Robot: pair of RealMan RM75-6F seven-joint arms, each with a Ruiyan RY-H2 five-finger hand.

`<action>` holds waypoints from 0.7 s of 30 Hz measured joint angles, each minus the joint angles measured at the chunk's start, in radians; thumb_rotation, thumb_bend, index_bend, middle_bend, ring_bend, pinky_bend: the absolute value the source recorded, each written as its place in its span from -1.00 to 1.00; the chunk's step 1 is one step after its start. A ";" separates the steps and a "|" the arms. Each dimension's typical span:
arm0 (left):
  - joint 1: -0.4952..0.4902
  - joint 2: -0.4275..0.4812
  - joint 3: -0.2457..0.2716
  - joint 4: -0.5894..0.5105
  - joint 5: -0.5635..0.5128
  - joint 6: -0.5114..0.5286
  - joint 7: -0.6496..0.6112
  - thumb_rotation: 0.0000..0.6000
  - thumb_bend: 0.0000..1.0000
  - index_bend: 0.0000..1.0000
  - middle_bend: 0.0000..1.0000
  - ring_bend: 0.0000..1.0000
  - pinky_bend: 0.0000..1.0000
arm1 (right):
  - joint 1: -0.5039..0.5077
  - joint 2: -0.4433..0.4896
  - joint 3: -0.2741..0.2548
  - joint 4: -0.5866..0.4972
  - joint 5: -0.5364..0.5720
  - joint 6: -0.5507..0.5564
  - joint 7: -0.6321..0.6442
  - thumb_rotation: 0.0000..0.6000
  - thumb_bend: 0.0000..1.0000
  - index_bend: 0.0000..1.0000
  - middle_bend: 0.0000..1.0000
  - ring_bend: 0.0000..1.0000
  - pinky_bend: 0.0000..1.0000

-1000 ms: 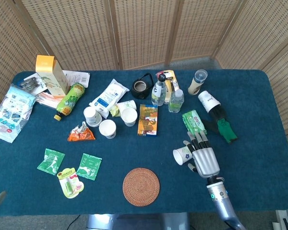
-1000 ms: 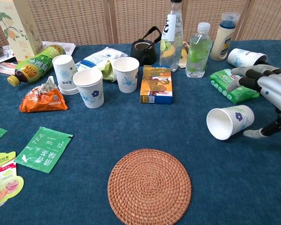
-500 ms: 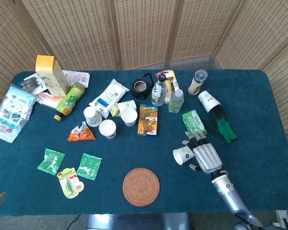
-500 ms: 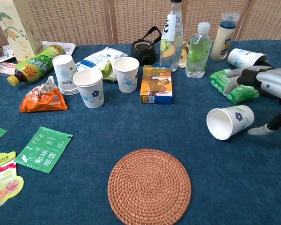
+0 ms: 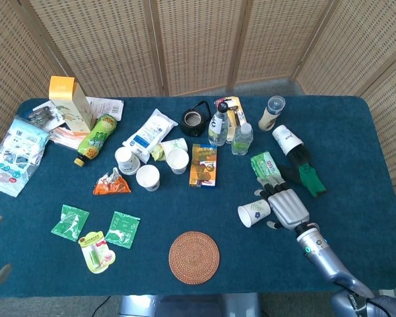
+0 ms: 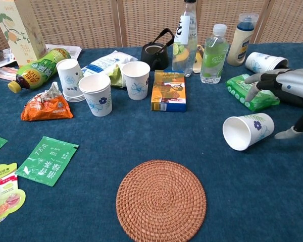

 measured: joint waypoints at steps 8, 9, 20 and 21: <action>-0.001 -0.002 0.002 -0.002 0.000 -0.004 0.005 1.00 -0.33 -1.00 -1.00 -1.00 -1.00 | 0.022 -0.013 -0.006 0.048 0.001 -0.021 -0.010 1.00 -0.90 -0.45 -1.00 -1.00 -0.96; -0.001 -0.002 0.002 -0.002 -0.001 -0.005 0.005 1.00 -0.33 -1.00 -1.00 -1.00 -1.00 | 0.023 -0.015 -0.006 0.053 0.003 -0.024 -0.008 1.00 -0.90 -0.44 -1.00 -1.00 -0.96; -0.004 -0.003 0.005 -0.006 0.001 -0.016 0.015 1.00 -0.33 -1.00 -1.00 -1.00 -1.00 | 0.030 -0.046 -0.019 0.119 -0.003 -0.018 0.023 1.00 -0.78 -0.23 -1.00 -1.00 -0.96; -0.005 -0.003 0.005 -0.006 0.001 -0.017 0.016 1.00 -0.33 -1.00 -1.00 -1.00 -1.00 | 0.030 -0.050 -0.019 0.124 -0.004 -0.016 0.025 1.00 -0.76 -0.20 -1.00 -1.00 -0.96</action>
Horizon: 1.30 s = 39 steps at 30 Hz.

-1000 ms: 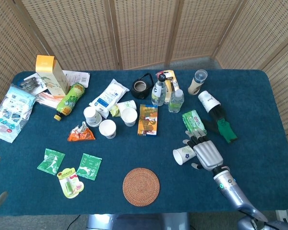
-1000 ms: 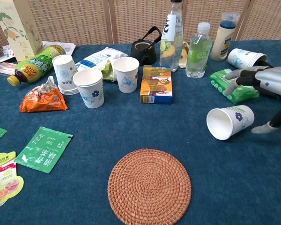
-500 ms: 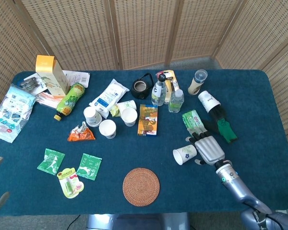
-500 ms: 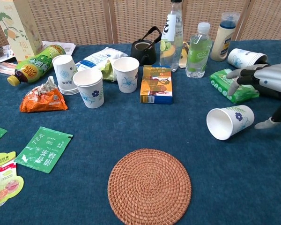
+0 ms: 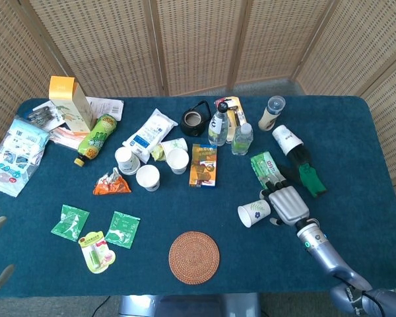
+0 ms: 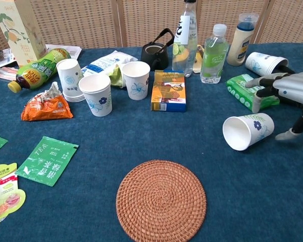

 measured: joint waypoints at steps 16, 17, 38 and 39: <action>-0.001 -0.001 0.003 -0.001 0.001 -0.002 0.003 1.00 -0.33 -1.00 -1.00 -1.00 -1.00 | -0.024 -0.032 -0.005 0.055 -0.034 0.105 0.012 1.00 -0.69 -0.02 -1.00 -1.00 -0.94; -0.001 -0.001 0.003 -0.001 0.001 -0.002 0.003 1.00 -0.33 -1.00 -1.00 -1.00 -1.00 | -0.028 -0.033 -0.004 0.056 -0.038 0.121 0.005 1.00 -0.69 -0.02 -1.00 -1.00 -0.93; -0.001 -0.004 0.007 -0.001 0.010 -0.005 0.011 1.00 -0.33 -1.00 -1.00 -1.00 -1.00 | -0.100 -0.112 0.003 0.204 -0.201 0.443 -0.435 1.00 -0.62 0.03 -1.00 -1.00 -0.91; -0.001 -0.004 0.007 -0.001 0.010 -0.004 0.010 1.00 -0.33 -1.00 -1.00 -1.00 -1.00 | -0.101 -0.118 0.002 0.217 -0.211 0.455 -0.447 1.00 -0.61 0.04 -1.00 -1.00 -0.91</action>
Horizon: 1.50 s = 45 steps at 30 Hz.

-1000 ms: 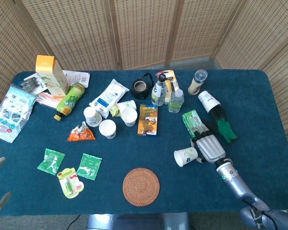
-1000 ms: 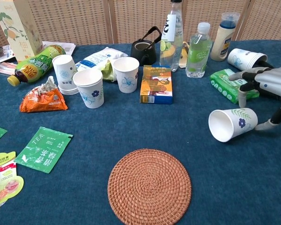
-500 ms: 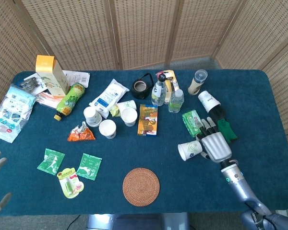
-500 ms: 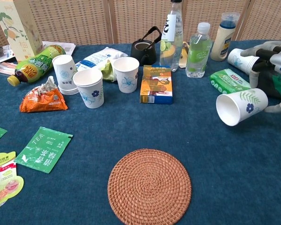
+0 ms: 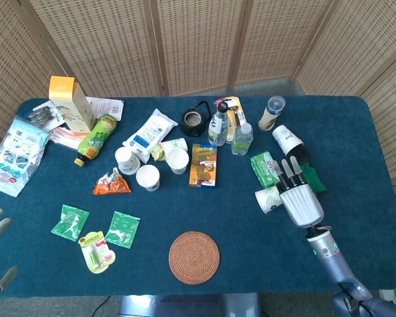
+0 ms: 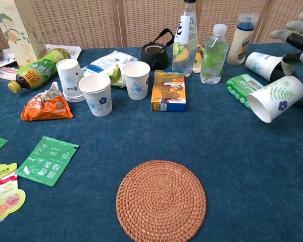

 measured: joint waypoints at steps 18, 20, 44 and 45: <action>0.000 0.006 0.004 0.005 0.007 0.006 -0.021 1.00 -0.33 -1.00 -1.00 -1.00 -1.00 | -0.018 -0.108 -0.032 0.246 -0.135 0.129 -0.220 1.00 -0.45 0.05 -1.00 -1.00 -0.91; 0.000 0.007 0.005 0.005 0.007 0.006 -0.022 1.00 -0.33 -1.00 -1.00 -1.00 -1.00 | -0.021 -0.121 -0.033 0.269 -0.143 0.148 -0.228 1.00 -0.40 0.04 -1.00 -1.00 -0.92; -0.006 0.010 0.010 0.004 0.011 -0.004 -0.026 1.00 -0.33 -1.00 -1.00 -1.00 -1.00 | -0.021 -0.180 -0.081 0.423 -0.214 0.153 -0.456 1.00 -0.11 -0.02 -1.00 -1.00 -1.00; -0.006 0.010 0.010 0.004 0.011 -0.004 -0.026 1.00 -0.33 -1.00 -1.00 -1.00 -1.00 | -0.022 -0.178 -0.083 0.419 -0.215 0.149 -0.467 1.00 -0.11 -0.04 -1.00 -1.00 -1.00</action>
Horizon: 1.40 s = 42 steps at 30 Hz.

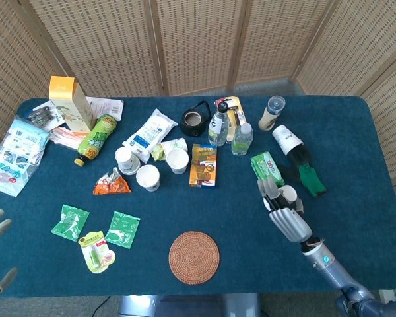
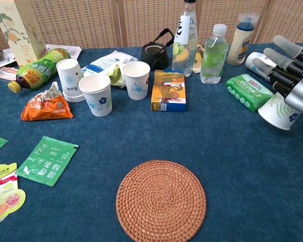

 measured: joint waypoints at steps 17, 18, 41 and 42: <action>0.001 -0.001 0.001 0.002 0.004 0.004 0.000 1.00 -0.33 -1.00 -1.00 -1.00 -1.00 | -0.025 0.064 -0.006 -0.158 0.005 -0.045 -0.125 1.00 -0.11 -0.66 -1.00 -1.00 -1.00; 0.001 -0.001 0.002 0.002 0.004 0.004 0.000 1.00 -0.33 -1.00 -1.00 -1.00 -1.00 | -0.026 0.069 -0.005 -0.167 0.006 -0.047 -0.129 1.00 -0.11 -0.66 -1.00 -1.00 -1.00; -0.002 0.000 0.009 0.000 0.014 -0.009 0.006 1.00 -0.33 -1.00 -1.00 -1.00 -1.00 | -0.052 0.225 0.017 -0.309 0.011 0.089 0.381 1.00 -0.22 -0.79 -1.00 -1.00 -0.99; -0.002 0.000 0.010 0.000 0.016 -0.010 0.006 1.00 -0.33 -1.00 -1.00 -1.00 -1.00 | -0.055 0.234 0.017 -0.320 0.014 0.095 0.418 1.00 -0.24 -0.78 -1.00 -1.00 -0.97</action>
